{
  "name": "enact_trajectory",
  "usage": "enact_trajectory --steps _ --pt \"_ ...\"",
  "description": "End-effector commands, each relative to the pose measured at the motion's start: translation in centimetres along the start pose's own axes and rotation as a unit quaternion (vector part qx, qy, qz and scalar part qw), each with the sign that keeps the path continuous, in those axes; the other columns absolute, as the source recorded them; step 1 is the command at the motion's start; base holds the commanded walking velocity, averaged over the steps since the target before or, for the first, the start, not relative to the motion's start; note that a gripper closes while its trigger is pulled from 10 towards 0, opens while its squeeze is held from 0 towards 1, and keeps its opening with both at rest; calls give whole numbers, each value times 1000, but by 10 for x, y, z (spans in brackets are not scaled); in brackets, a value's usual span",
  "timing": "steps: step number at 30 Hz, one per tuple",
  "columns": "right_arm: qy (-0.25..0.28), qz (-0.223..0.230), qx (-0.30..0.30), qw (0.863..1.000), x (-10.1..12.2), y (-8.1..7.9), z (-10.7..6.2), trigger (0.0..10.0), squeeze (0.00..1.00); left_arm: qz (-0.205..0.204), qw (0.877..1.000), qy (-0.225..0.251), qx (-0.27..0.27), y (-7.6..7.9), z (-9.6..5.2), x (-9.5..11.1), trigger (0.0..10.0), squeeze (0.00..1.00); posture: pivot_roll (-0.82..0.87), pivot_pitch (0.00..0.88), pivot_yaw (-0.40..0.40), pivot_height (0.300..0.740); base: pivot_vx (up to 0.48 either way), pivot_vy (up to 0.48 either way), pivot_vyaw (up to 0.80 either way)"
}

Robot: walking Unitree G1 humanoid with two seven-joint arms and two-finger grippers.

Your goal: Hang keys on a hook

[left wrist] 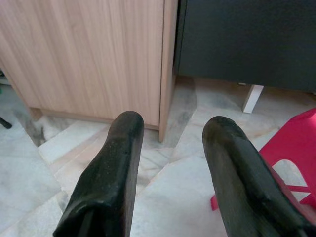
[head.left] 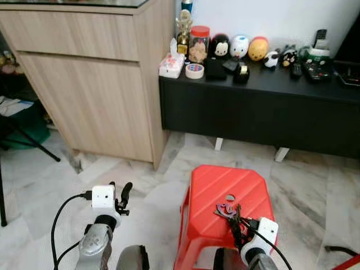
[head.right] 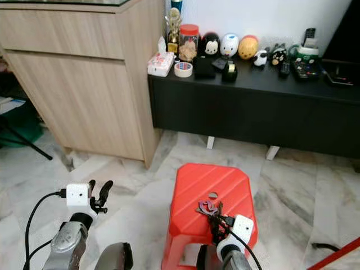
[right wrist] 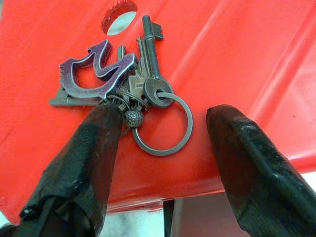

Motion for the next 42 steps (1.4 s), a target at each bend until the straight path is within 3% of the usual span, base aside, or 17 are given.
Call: enact_trajectory --steps 1,2,3,4,16,30,39,40,42 --pt "-35 7 0 999 -17 0 -3 4745 0 10 1000 -6 -6 1 0 -3 10000 0 76 34 -39 601 0 0 0" --pt "-35 7 0 999 -16 0 -2 1333 0 10 1000 -7 -6 1 0 -3 10000 0 76 34 -39 601 0 0 0" --pt "-34 7 -1 999 -16 0 -2 1333 0 10 1000 -7 -6 1 0 -3 10000 0 76 34 -39 601 0 0 0" --pt "-32 7 0 999 -13 -2 -1 0 0 10 1000 -7 -6 1 0 -3 10000 0 76 34 -39 601 0 0 0" --pt "-13 8 15 1000 -1 -14 4 0 0 10 1000 -9 -6 1 1 -3 10000 0 74 38 -34 601 0 0 0" --pt "95 2 22 995 45 -30 3 0 0 7 1000 -12 -5 1 1 -4 10000 0 76 38 -33 601 0 0 0" --pt "115 -15 21 993 54 -34 0 0 0 8 1000 -13 -5 0 1 -4 10000 0 77 35 -34 601 0 0 0" --pt "112 -21 21 993 53 -34 0 10000 0 8 1000 -13 -5 0 1 -4 10000 0 77 35 -34 601 0 0 0" --pt "106 -22 21 994 51 -34 0 10000 0 8 1000 -13 -5 0 1 -4 10000 0 76 35 -34 601 0 0 0"
Point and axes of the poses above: a point about 5 cm out from each wrist's last joint towards the gripper, its own z axis pointing out of the wrist towards the gripper, its own x axis along the axis of the wrist's last joint, y = z × x, the point moved 6 cm from there along z, pointing out of the wrist towards the gripper, and after that the axes turned 1 degree about -z, right-handed, at the moved point
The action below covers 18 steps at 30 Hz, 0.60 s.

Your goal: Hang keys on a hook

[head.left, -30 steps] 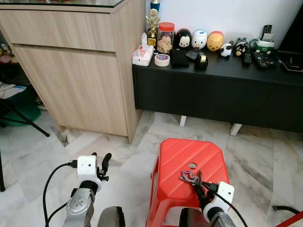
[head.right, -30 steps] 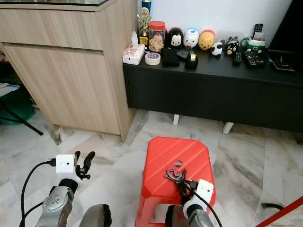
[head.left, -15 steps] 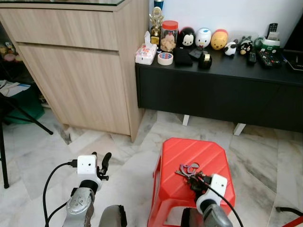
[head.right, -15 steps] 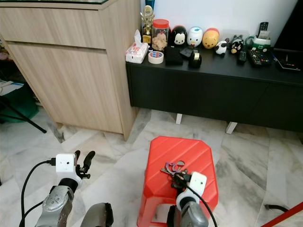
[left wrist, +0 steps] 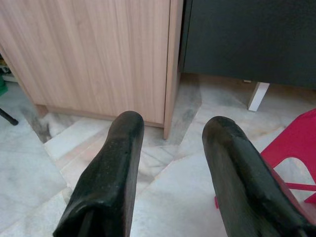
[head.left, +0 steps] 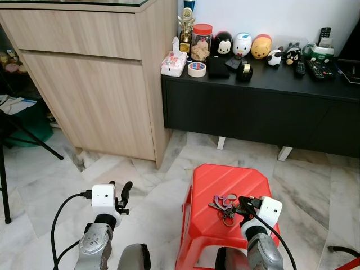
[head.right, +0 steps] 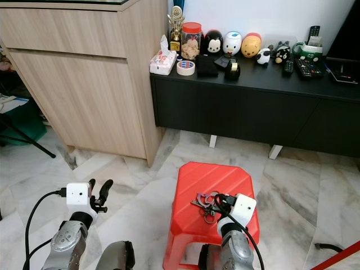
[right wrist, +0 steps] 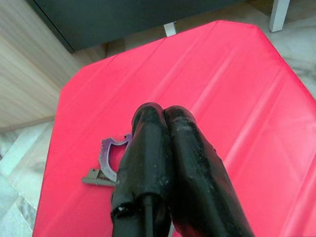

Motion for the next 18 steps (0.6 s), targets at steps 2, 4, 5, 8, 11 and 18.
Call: enact_trajectory --steps 2,4,5,8,11,18 --pt "-24 24 17 999 -15 -11 -5 10000 749 7 1000 -13 -5 1 0 -5 10000 0 75 36 -33 601 0 0 0" --pt "-34 36 23 999 -18 -13 -6 10000 1000 7 1000 -13 -6 1 0 -5 10000 0 75 36 -33 601 0 0 0" --pt "-41 40 27 998 -21 -14 -6 10000 1000 8 1000 -13 -6 1 0 -5 10000 0 76 36 -32 601 0 0 0" --pt "-53 15 34 998 -24 -15 -6 10000 1000 8 1000 -14 -6 1 0 -5 10000 0 76 36 -32 601 0 0 0" --pt "-74 -68 45 994 -30 -15 -6 10000 1000 8 1000 -15 -5 1 0 -5 10000 0 76 38 -33 601 0 0 0" --pt "-71 -154 76 983 -26 -21 -1 10000 1000 7 1000 -18 -6 1 0 -7 10000 0 76 38 -32 601 0 0 0"
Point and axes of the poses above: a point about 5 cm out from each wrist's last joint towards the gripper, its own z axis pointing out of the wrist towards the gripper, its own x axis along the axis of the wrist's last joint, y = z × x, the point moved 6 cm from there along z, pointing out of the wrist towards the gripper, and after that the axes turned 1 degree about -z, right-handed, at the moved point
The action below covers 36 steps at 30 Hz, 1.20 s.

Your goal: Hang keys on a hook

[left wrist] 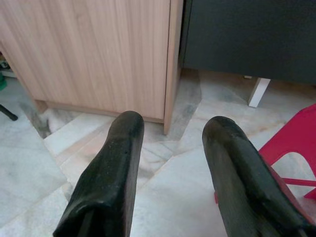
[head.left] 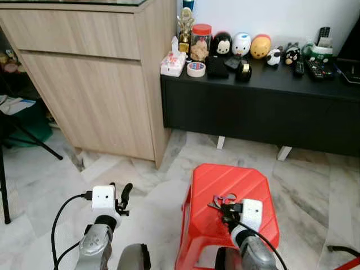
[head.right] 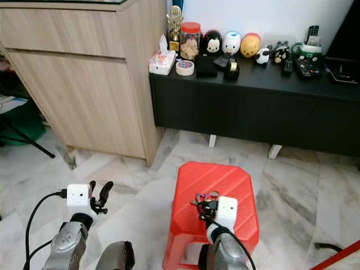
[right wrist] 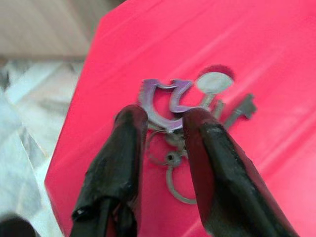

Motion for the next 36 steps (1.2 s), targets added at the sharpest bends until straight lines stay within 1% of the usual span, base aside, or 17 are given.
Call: enact_trajectory --steps 1,2,3,7,8,9,15,17,19,25,26,30,31,32,33,35,36 --pt "-2 -45 8 999 3 -1 2 10000 1000 7 1000 -9 -7 1 1 -2 10000 0 76 38 -32 601 0 0 0" --pt "-7 -60 13 998 2 -2 4 10000 1000 7 1000 -10 -7 1 1 -2 10000 0 75 39 -32 601 0 0 0" --pt "-9 -62 14 998 2 -3 4 10000 1000 7 1000 -10 -7 1 1 -2 10000 0 75 39 -32 601 0 0 0" --pt "-20 -58 8 998 -2 -3 6 10000 1000 7 1000 -10 -7 1 1 -3 10000 0 76 40 -32 601 0 0 0" --pt "-28 -51 1 998 -6 -2 6 10000 114 6 1000 -10 -7 1 1 -3 10000 0 75 40 -31 601 0 0 0" --pt "-33 -45 -2 998 -8 -1 6 10000 0 6 1000 -10 -8 1 1 -3 10000 0 75 40 -31 601 0 0 0" --pt "-44 -28 5 999 -17 -8 4 10000 0 6 1000 -11 -9 2 1 -3 10000 0 75 40 -30 601 0 0 0" --pt "-50 -22 9 998 -22 -13 4 10000 0 6 1000 -11 -9 2 1 -3 10000 0 75 40 -31 601 0 0 0" --pt "-58 -14 10 998 -28 -23 3 10000 0 6 1000 -11 -8 1 2 -3 10000 0 74 41 -30 601 0 0 0" --pt "-76 5 -4 997 -35 -27 3 10000 0 7 1000 -11 -9 2 2 -3 10000 0 75 40 -29 601 0 0 0" --pt "-79 14 -4 997 -36 -28 3 10000 0 7 1000 -11 -9 2 2 -2 10000 0 75 40 -29 601 0 0 0" --pt "-79 12 -5 997 -36 -29 4 10000 0 7 1000 -11 -9 1 2 -2 10000 0 76 39 -29 601 0 0 0" --pt "-78 13 -12 997 -33 -23 6 10000 0 7 1000 -11 -9 1 2 -3 10000 0 76 39 -29 601 0 0 0" --pt "-78 13 -12 997 -33 -23 6 10000 0 7 1000 -11 -9 1 2 -3 10000 0 76 39 -29 601 0 0 0" --pt "-78 20 -27 996 -30 -11 7 10000 0 7 1000 -11 -9 1 2 -3 10000 0 78 40 -28 601 0 0 0" --pt "-76 25 -50 995 -30 14 3 10000 0 7 1000 -11 -9 1 2 -3 10000 0 76 39 -28 601 0 0 0" --pt "-76 27 -57 995 -31 22 1 10000 0 7 1000 -11 -9 1 2 -3 10000 0 76 39 -28 601 0 0 0"
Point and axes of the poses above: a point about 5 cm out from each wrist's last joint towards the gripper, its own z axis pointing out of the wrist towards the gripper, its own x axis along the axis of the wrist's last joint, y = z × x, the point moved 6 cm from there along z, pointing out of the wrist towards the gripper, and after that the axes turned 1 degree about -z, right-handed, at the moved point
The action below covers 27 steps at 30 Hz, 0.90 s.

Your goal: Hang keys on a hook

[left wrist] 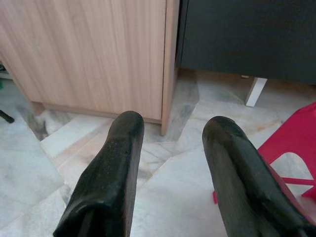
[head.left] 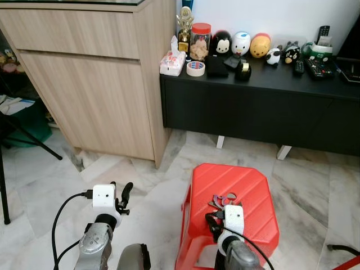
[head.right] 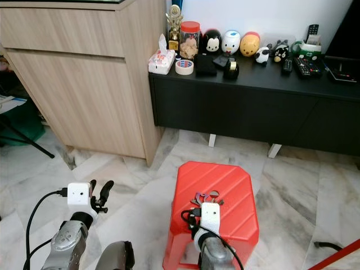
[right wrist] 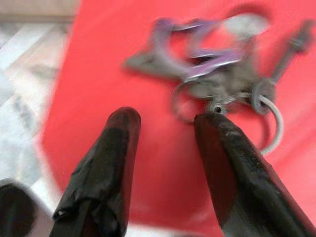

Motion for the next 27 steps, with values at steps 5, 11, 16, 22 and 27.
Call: enact_trajectory --steps 5,11,16,22,27 --pt "5 23 -57 998 -8 37 -8 10000 0 6 1000 -13 -3 -1 0 -5 10000 0 78 39 -28 601 0 0 0" --pt "8 29 -62 998 -9 32 -8 10000 0 7 1000 -14 -3 -1 0 -5 10000 0 78 37 -27 601 0 0 0" --pt "59 59 -37 996 9 23 -6 10000 0 7 1000 -15 -3 -1 0 -6 10000 0 82 30 -25 601 0 0 0" --pt "120 63 -35 990 37 21 -6 10000 0 7 1000 -16 -4 -1 -1 -7 10000 0 77 23 -23 601 0 0 0" --pt "137 62 -45 988 48 22 -5 10000 0 7 1000 -17 -5 -1 -1 -7 10000 0 79 17 -22 601 0 0 0"
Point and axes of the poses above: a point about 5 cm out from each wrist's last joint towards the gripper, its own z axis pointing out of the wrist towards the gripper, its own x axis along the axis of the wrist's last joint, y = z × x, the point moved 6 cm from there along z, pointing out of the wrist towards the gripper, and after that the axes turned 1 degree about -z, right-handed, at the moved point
